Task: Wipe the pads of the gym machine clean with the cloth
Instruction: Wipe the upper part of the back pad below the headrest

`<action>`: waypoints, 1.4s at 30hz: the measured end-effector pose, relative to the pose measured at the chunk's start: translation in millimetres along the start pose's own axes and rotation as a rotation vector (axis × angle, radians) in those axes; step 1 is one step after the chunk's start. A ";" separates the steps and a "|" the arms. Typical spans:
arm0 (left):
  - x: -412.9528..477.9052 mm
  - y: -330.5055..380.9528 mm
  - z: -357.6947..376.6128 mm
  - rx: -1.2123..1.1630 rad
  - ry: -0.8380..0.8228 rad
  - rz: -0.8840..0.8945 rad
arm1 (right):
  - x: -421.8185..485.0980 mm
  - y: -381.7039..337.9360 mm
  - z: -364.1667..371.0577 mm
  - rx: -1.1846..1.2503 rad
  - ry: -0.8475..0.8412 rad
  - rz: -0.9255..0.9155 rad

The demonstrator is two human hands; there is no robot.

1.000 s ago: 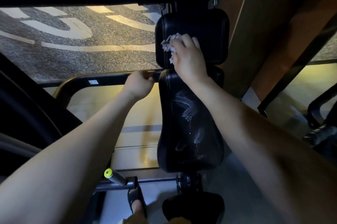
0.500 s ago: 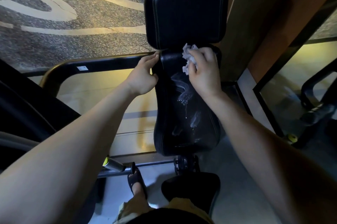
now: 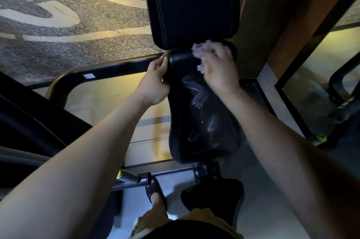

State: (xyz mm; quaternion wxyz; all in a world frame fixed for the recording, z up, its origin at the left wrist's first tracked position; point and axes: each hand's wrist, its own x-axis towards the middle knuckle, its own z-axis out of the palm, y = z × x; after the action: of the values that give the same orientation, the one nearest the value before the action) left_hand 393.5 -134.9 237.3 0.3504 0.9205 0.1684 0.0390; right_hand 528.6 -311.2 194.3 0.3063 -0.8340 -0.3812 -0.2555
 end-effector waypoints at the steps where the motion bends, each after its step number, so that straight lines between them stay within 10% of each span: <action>1: 0.9 0.1 -0.1 0.013 -0.006 0.004 | -2.8 12.4 -6.9 -0.010 0.053 0.079; 42: 10.7 22.0 20.7 0.420 -0.036 -0.041 | 0.3 57.2 -26.1 0.211 -0.006 0.481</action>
State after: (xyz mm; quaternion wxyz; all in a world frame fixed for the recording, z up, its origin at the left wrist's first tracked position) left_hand 413.7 -159.7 235.7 0.1544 0.9702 0.1854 -0.0209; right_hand 569.1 -359.4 194.2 0.4422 -0.8649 -0.1976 -0.1317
